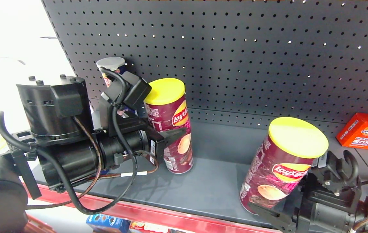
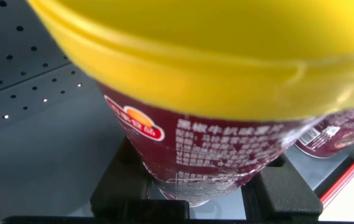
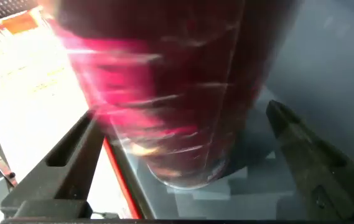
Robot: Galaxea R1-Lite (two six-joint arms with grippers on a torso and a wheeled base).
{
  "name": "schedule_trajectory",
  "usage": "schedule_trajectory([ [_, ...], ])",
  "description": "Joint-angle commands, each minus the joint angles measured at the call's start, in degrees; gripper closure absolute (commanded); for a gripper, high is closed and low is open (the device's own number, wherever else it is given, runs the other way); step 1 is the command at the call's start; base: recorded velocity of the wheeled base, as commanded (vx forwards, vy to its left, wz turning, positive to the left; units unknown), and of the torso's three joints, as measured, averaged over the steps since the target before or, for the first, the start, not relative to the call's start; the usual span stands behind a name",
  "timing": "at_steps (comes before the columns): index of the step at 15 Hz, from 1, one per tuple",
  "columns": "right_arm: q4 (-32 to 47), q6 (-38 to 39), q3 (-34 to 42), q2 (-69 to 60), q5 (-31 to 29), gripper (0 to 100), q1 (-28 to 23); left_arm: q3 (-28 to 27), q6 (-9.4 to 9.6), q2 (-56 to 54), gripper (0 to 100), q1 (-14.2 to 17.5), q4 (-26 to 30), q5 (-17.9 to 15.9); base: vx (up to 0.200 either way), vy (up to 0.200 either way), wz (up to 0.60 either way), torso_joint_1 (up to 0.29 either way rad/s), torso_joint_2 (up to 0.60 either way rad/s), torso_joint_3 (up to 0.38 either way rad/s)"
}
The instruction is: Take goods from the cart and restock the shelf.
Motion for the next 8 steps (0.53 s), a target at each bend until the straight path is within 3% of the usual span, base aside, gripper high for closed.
schedule_trajectory([
  [1, -0.06, -0.68, 1.59, -5.30, -0.08, 0, -0.09, 0.01, 0.00, 0.06, 100, -0.01, 0.00, -0.08, 0.000, 0.000, 0.00, 0.000, 0.00, 0.000],
  [8, 1.08, -1.47, 4.40, -18.48, -1.92, 0, 0.00, 0.01, 0.00, 0.06, 100, -0.01, 0.00, -0.08, 0.000, 0.000, 0.00, 0.000, 0.00, 0.000],
])
